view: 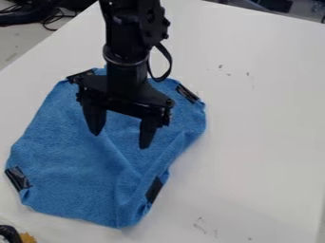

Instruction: Straighten the cloth

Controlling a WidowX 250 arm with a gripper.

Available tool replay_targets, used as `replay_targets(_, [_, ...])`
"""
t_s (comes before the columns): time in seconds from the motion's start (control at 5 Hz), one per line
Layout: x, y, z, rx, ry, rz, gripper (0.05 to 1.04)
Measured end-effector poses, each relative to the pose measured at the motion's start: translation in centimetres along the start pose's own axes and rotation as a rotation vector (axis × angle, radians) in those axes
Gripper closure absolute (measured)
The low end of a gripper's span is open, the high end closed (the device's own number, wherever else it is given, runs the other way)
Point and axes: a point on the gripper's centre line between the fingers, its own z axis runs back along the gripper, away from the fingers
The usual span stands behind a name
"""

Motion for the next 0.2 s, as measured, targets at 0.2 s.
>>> replay_targets(0.2, [0.35,-0.18,-0.06,-0.012,-0.027,-0.024,0.082])
